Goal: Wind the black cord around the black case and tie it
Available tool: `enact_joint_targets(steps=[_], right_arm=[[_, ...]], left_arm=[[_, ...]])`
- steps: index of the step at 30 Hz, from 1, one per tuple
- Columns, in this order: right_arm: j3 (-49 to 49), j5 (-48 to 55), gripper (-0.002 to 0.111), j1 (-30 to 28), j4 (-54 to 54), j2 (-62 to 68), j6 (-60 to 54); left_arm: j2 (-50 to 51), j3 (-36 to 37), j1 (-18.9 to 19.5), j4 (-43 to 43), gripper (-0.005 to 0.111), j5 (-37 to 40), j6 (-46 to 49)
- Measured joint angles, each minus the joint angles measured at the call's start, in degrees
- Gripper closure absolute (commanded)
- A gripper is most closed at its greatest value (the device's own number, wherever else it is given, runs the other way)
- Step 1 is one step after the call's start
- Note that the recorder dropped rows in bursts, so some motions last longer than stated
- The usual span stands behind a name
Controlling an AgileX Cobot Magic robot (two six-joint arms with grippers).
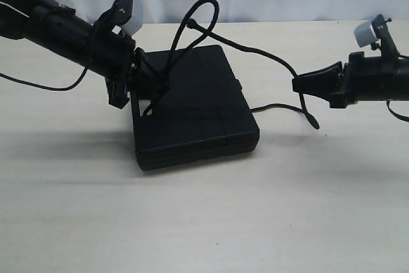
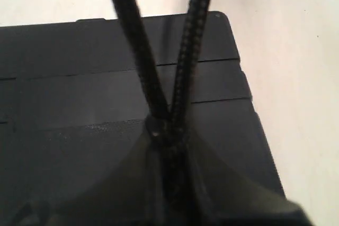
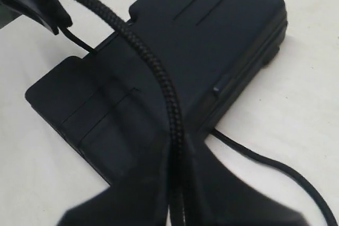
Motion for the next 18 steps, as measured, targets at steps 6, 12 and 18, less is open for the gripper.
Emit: enact_joint_targets(steps=[6, 12, 18], right_arm=[[0.0, 3.0, 0.104, 0.0, 0.5, 0.0, -2.0], [0.0, 6.1, 0.104, 2.0, 2.7, 0.0, -2.2], [0.0, 5.2, 0.104, 10.2, 9.1, 0.0, -2.2]], left_arm=[[0.0, 0.0, 0.0, 1.5, 0.107, 1.3, 0.0], [0.0, 0.0, 0.0, 2.1, 0.107, 1.7, 0.0], [0.0, 0.0, 0.0, -0.6, 0.104, 1.7, 0.0]])
